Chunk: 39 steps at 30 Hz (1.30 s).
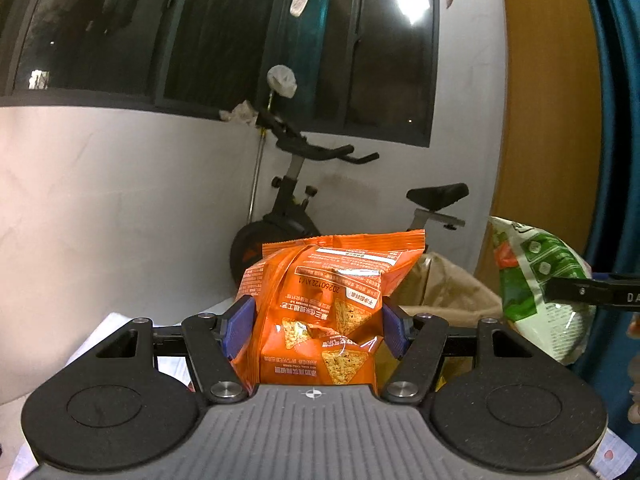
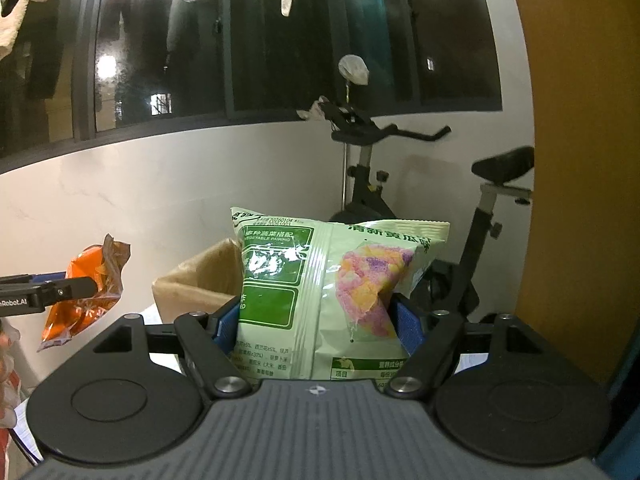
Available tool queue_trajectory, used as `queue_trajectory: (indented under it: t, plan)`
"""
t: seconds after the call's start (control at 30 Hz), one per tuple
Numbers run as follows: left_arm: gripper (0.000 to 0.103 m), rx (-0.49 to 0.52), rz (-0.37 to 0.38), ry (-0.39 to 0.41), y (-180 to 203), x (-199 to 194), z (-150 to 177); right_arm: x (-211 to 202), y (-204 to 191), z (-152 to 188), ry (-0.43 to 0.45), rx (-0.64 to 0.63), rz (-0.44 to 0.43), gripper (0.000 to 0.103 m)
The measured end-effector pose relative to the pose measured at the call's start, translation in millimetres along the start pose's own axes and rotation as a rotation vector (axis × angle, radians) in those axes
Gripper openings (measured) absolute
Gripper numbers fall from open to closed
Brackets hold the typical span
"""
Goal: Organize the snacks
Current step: 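Lift both held bags and carry them over the lined box, then open both tools to drop the bags into the box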
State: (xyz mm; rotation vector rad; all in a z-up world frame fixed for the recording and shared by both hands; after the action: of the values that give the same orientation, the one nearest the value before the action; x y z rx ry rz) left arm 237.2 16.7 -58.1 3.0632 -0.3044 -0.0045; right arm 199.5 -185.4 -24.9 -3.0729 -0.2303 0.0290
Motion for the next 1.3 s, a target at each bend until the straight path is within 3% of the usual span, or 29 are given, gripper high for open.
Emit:
queue_trajectory:
  t: [0.5,0.73,0.97,1.17,1.3]
  plan:
    - [0.069,0.031,0.072,0.037,34.5,55.4,-32.1,65.5,12.9,-31.5,0.080,-0.023,-0.025,0.077]
    - [0.069,0.007,0.073,-0.013,38.0,108.2,-24.2,119.7,9.7,-26.5,0.093,-0.044,-0.026,0.077]
    - [0.069,0.042,0.012,-0.108,34.1,158.2,0.4,173.7,9.4,4.9,-0.009,-0.008,0.000,0.077]
    - [0.070,0.097,0.022,-0.136,34.2,168.9,9.4,187.5,2.9,42.1,-0.130,-0.009,-0.029,0.077]
    - [0.084,0.064,0.058,-0.163,35.3,172.7,12.7,188.1,11.3,59.6,-0.187,0.023,0.004,0.079]
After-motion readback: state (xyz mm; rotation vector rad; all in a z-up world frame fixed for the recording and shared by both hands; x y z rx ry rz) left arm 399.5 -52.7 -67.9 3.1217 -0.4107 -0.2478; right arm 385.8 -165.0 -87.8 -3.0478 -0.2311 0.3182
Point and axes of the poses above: each gripper's, at about its wrist camera, not at the fingertips, and x roughly the way its jaws point, y to its right, z to its underside, the point moved 9 cm from there along x, roughly the way its jaws point, and after that the axes turned 15 degrees about y, right-handed, at the moved point
